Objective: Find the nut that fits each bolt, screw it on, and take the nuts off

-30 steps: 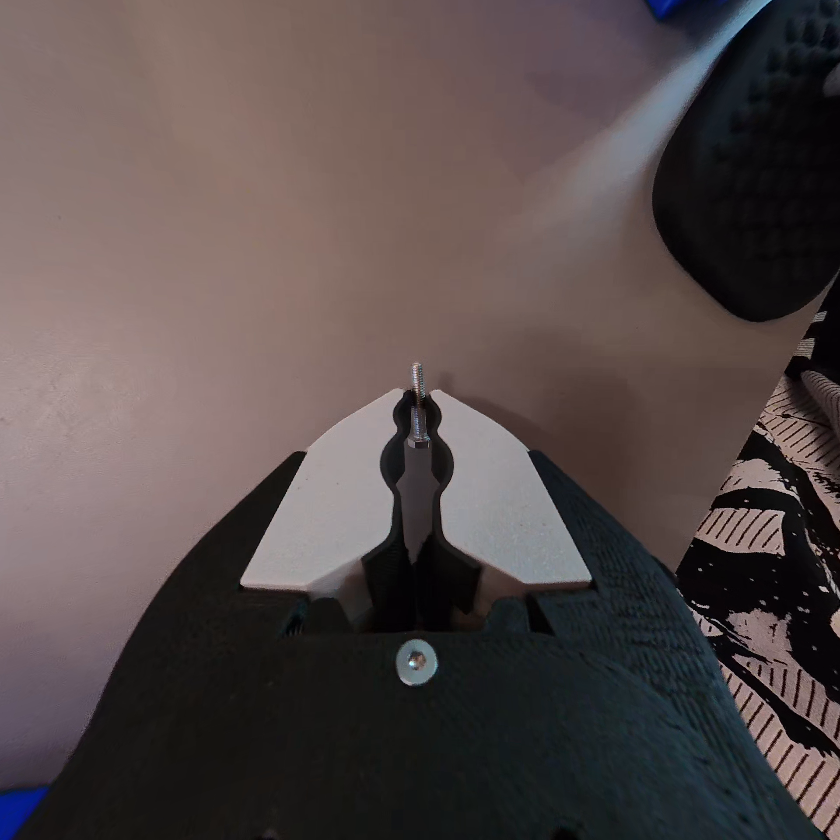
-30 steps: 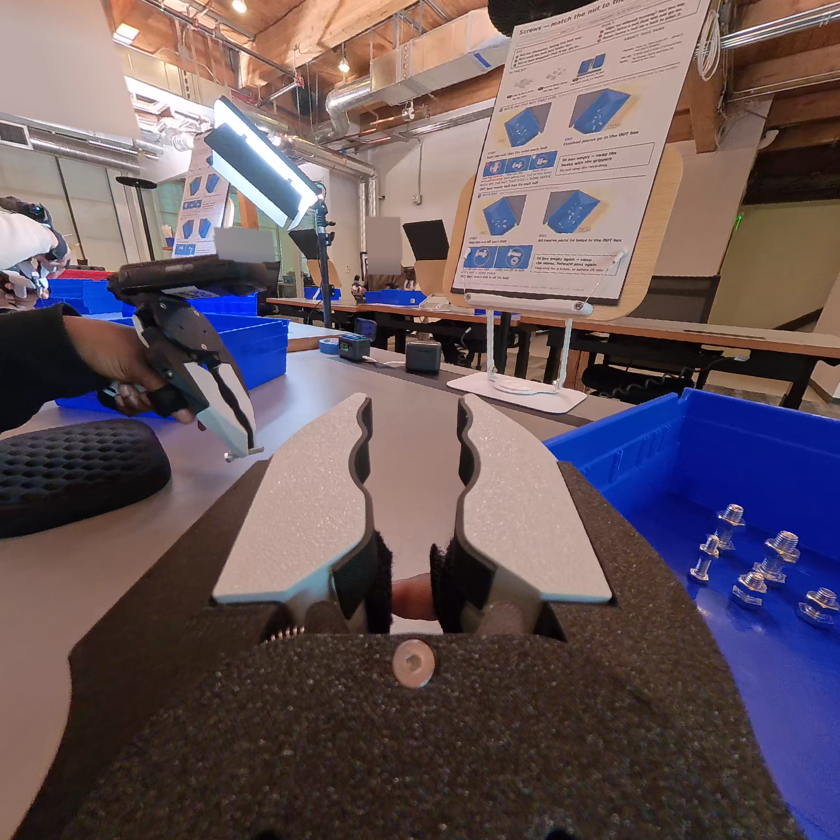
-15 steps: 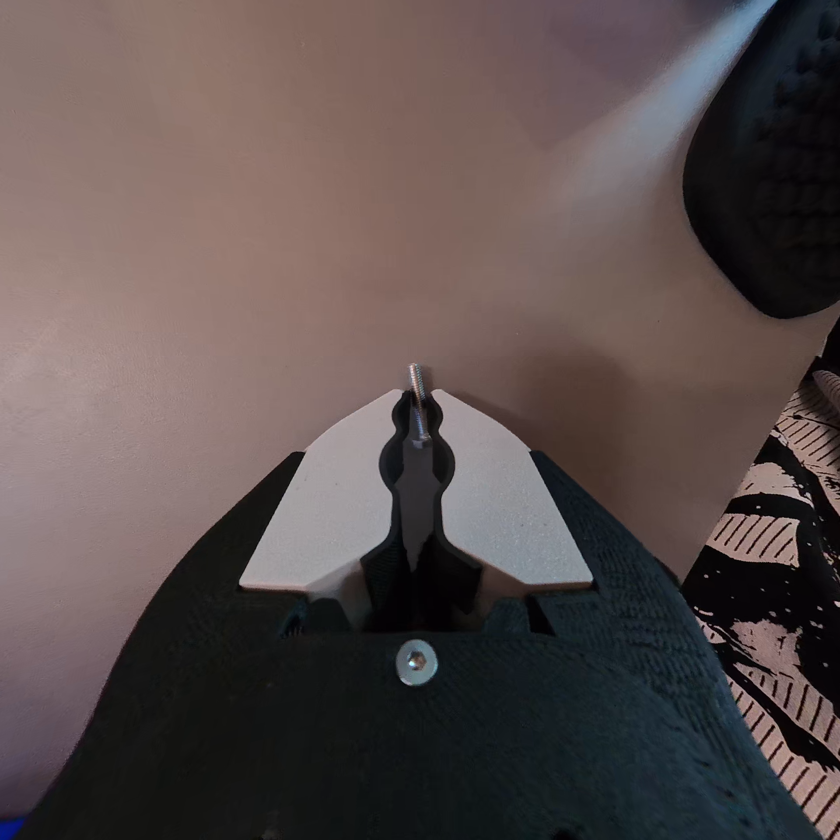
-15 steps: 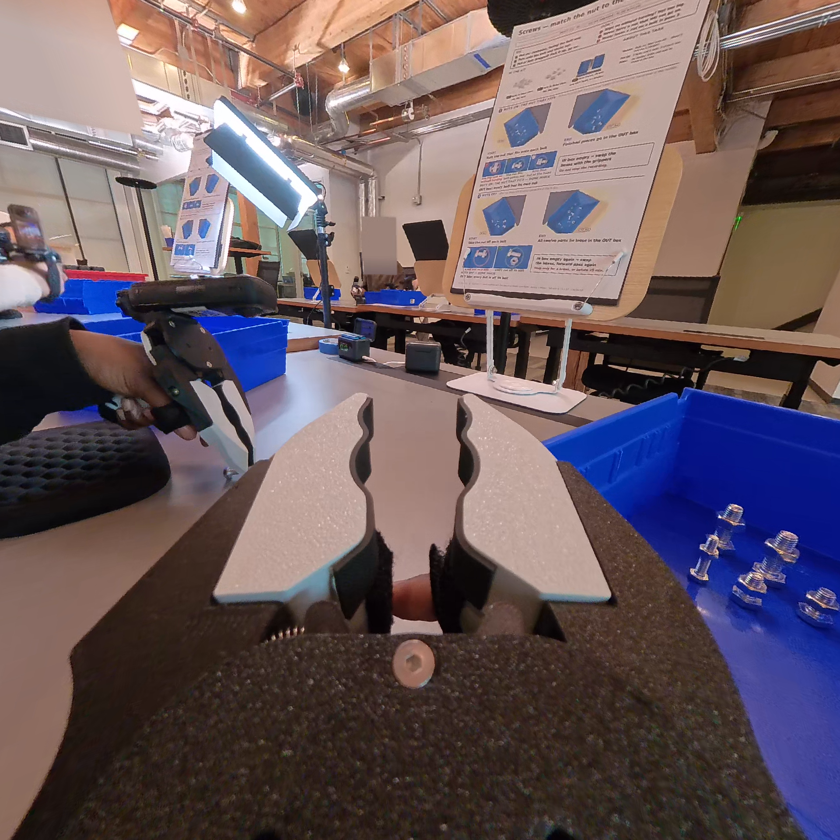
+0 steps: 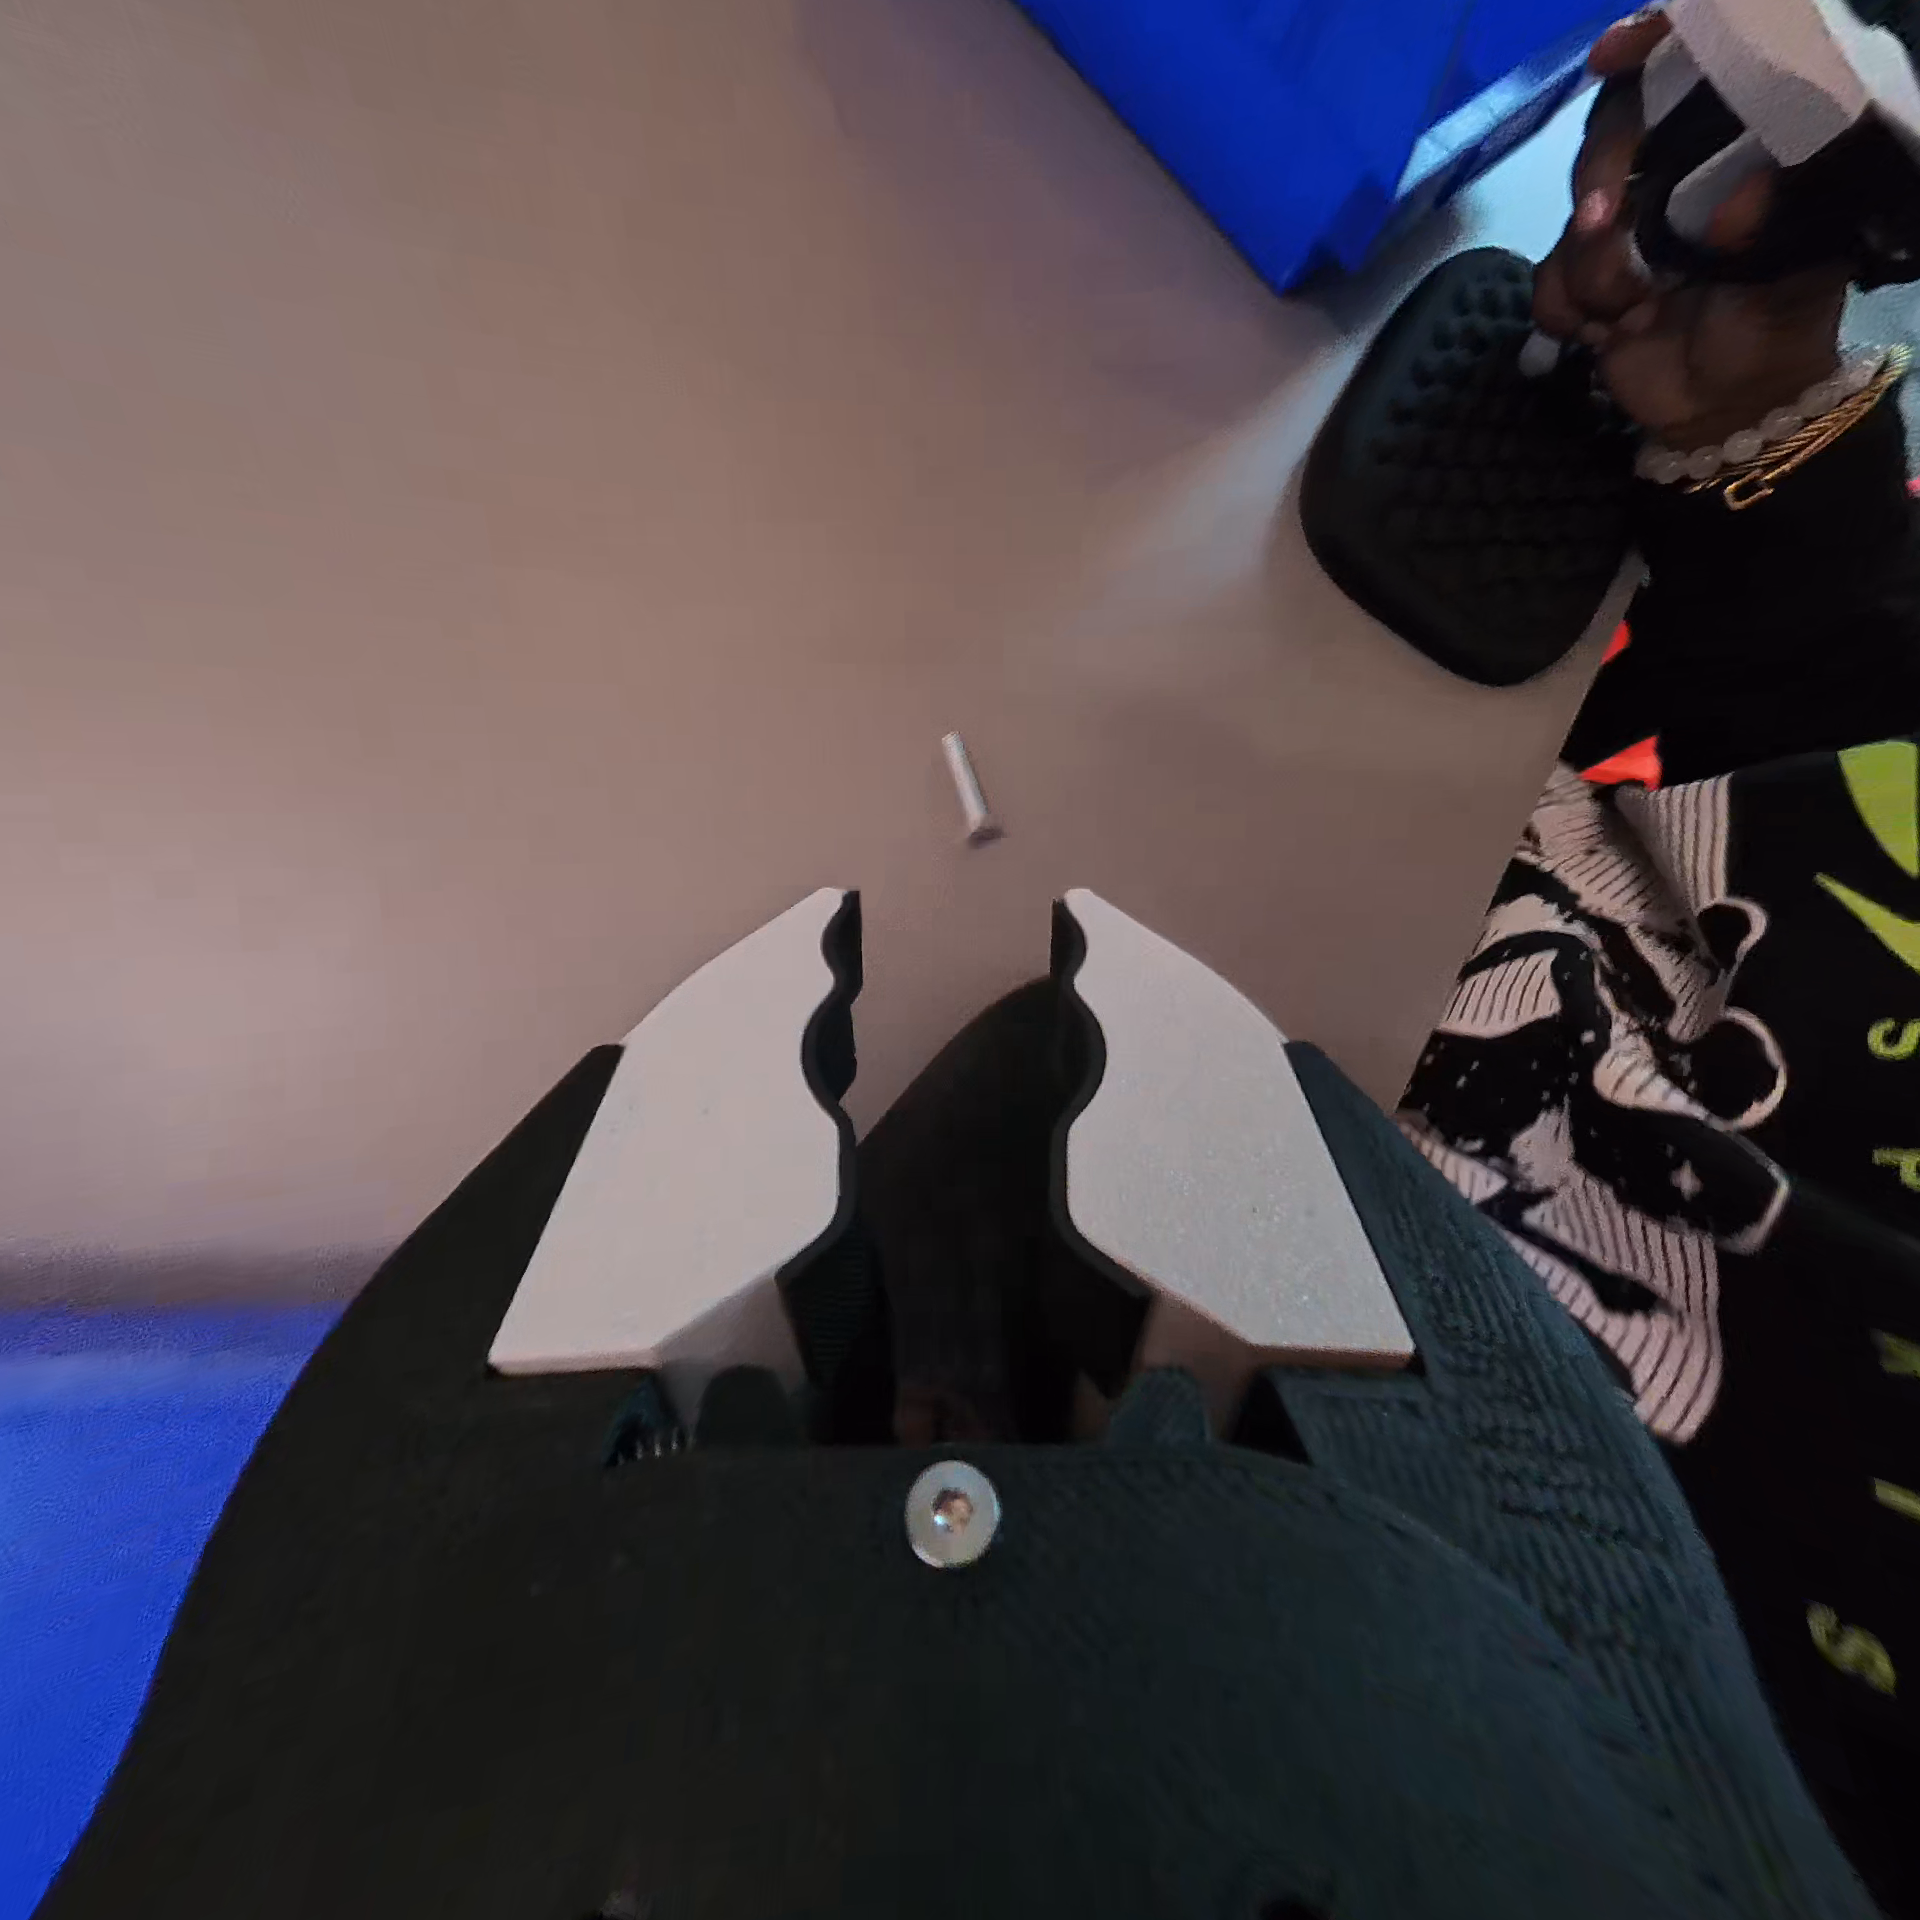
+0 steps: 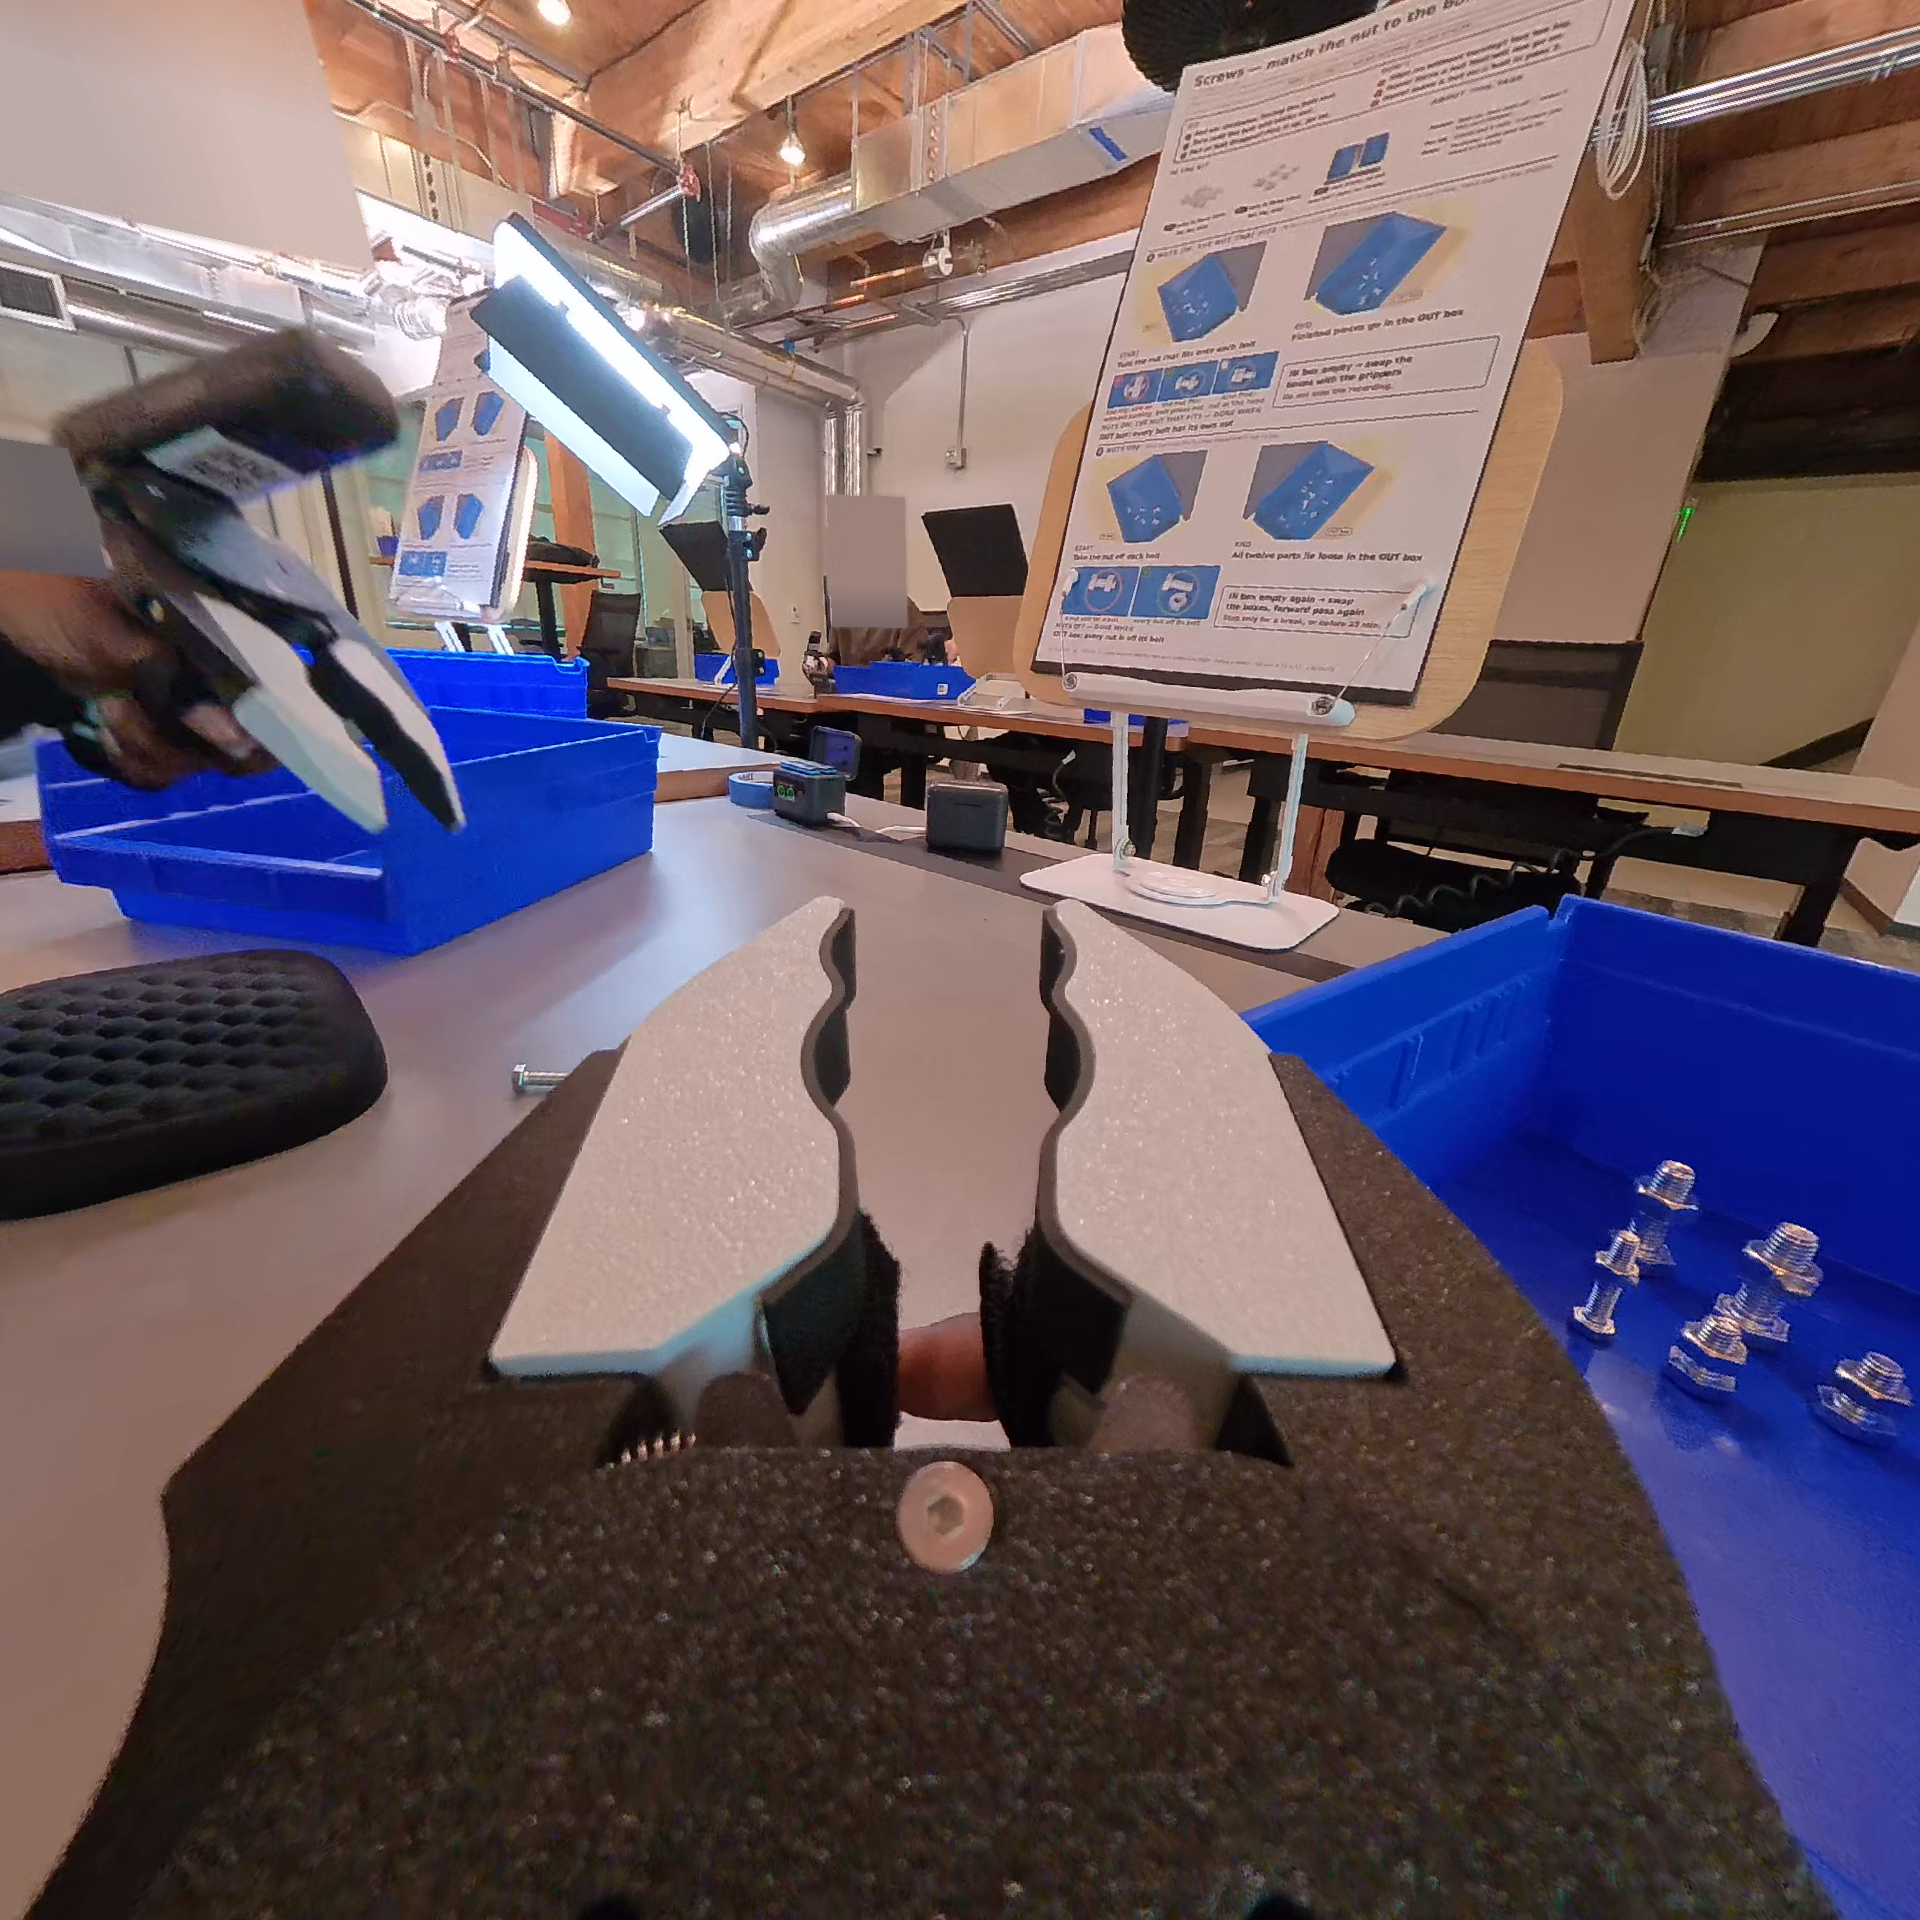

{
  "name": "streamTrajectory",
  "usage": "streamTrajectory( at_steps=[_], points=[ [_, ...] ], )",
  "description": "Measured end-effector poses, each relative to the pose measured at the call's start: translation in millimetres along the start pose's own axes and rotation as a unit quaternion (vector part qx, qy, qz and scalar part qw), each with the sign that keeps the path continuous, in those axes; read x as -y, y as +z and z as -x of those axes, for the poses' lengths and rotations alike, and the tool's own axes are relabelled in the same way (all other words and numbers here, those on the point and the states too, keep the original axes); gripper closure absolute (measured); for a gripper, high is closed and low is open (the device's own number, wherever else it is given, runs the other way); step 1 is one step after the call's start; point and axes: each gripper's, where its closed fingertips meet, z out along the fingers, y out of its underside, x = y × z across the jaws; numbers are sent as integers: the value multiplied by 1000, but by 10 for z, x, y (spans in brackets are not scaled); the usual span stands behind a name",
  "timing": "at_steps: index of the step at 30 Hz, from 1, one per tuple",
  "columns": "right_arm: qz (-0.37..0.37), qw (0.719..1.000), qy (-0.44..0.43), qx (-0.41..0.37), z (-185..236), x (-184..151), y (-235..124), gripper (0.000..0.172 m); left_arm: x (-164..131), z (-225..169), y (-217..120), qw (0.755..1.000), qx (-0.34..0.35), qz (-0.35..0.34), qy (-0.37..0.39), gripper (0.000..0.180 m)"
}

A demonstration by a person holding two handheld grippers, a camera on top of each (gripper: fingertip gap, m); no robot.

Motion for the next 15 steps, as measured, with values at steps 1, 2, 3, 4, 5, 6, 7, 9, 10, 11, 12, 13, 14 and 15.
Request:
streamTrajectory(
  at_steps=[1,2,3,4,5,6,7,9,10,11,12,13,14,15],
  points=[
    [0,1000,-1,0,3,1,0,137,-34,79,-171,1000,17,4,3,146],
    [0,1000,-3,0,5,0,1,138,-79,171,-342,999,34,13,7,146],
    [1,1000,-4,-1,7,-1,3,138,-129,283,-510,998,56,23,9,145],
    [2,1000,-6,-1,8,-2,4,138,-178,410,-672,996,79,33,8,146],
    [3,1000,-7,-2,9,-5,6,138,-229,527,-820,994,96,43,7,146],
    [5,1000,-10,-2,13,-9,9,138,-282,621,-948,993,104,54,6,146],
    [8,1000,-12,-2,17,-15,14,138,-328,697,-1054,993,104,63,6,146],
    [15,1000,-16,0,30,-33,28,138,-441,880,-1213,990,111,88,8,146],
    [19,1000,-19,2,39,-44,35,138,-507,987,-1264,988,117,104,19,149],
    [23,999,-22,5,52,-53,43,138,-585,1071,-1288,985,114,122,37,151],
    [26,999,-26,8,69,-63,49,138,-671,1128,-1290,983,102,141,53,152],
    [29,999,-30,12,86,-71,54,138,-764,1173,-1283,980,86,163,72,152],
    [32,999,-34,16,103,-78,57,138,-857,1217,-1272,976,72,184,95,152],
    [33,999,-38,19,117,-82,58,138,-932,1259,-1253,971,59,198,117,151]
  ],
)
